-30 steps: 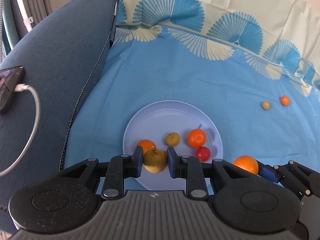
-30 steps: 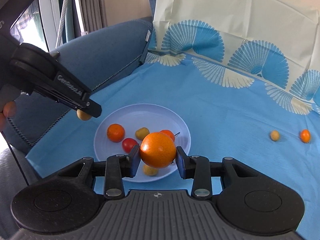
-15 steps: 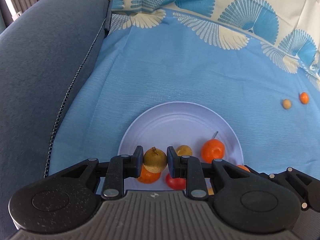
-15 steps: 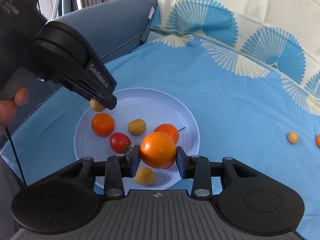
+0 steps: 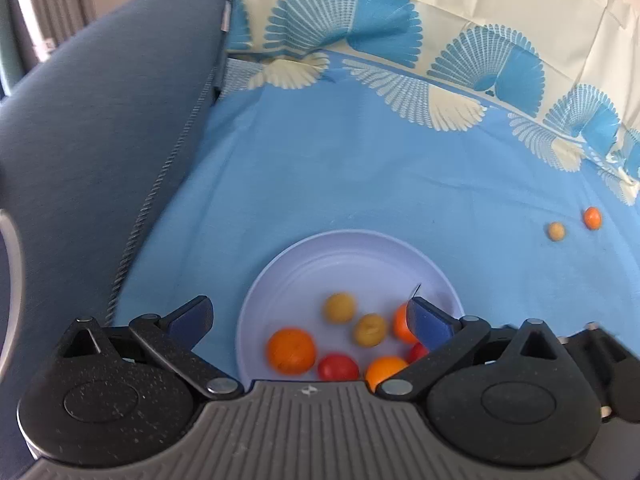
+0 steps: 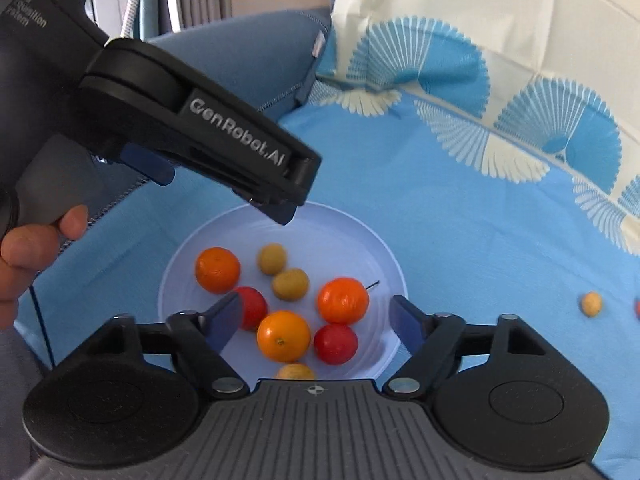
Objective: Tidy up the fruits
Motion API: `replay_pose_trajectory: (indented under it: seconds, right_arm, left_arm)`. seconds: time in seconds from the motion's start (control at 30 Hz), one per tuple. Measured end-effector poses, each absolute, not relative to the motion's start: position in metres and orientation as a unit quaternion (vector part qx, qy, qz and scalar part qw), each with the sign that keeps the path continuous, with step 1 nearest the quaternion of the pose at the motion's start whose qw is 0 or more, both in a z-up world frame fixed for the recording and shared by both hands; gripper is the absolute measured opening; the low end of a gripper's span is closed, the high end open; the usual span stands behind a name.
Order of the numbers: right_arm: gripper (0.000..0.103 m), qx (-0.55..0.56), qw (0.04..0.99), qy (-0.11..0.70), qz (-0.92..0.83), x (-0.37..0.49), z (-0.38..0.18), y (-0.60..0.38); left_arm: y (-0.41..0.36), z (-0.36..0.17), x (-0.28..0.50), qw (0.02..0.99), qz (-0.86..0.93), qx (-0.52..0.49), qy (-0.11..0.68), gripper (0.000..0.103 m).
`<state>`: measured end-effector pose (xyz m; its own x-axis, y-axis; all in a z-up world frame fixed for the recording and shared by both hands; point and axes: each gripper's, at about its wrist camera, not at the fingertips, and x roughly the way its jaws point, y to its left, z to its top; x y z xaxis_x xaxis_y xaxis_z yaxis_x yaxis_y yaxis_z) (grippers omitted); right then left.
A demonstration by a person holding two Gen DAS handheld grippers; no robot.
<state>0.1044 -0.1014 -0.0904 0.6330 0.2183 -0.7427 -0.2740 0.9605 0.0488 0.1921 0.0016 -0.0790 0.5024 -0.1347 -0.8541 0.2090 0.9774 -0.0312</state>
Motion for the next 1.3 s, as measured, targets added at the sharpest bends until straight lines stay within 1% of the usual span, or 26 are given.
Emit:
replay_pose_trajectory:
  seconds: [0.03,0.1,0.27,0.53,0.8,1.3]
  right_arm:
    - [0.085,-0.037,0.903,0.407,0.136,0.099,-0.085,-0.103]
    - [0.092,-0.037,0.904,0.407,0.127,0.086,-0.076,-0.106]
    - [0.096,-0.012,0.904,0.415,0.098,0.046,-0.054,-0.119]
    - [0.099,0.018,0.917,0.393,0.059,-0.011,-0.025,-0.12]
    - [0.102,0.02,0.929,0.365,0.05,-0.057,-0.003,-0.115]
    - [0.102,0.034,0.946,0.321,0.033,-0.109,0.021,-0.128]
  left_arm:
    - [0.004,-0.076,0.185,0.867,-0.094,0.043,0.487,0.103]
    - [0.012,-0.069,0.168,0.869,-0.085,0.051,0.484,0.103]
    - [0.035,-0.056,0.125,0.87,-0.059,0.055,0.486,0.103]
    - [0.059,-0.039,0.066,0.875,-0.038,0.057,0.479,0.103]
    - [0.06,-0.021,0.024,0.887,-0.032,0.055,0.458,0.103]
    - [0.05,-0.005,-0.023,0.897,-0.044,0.069,0.434,0.103]
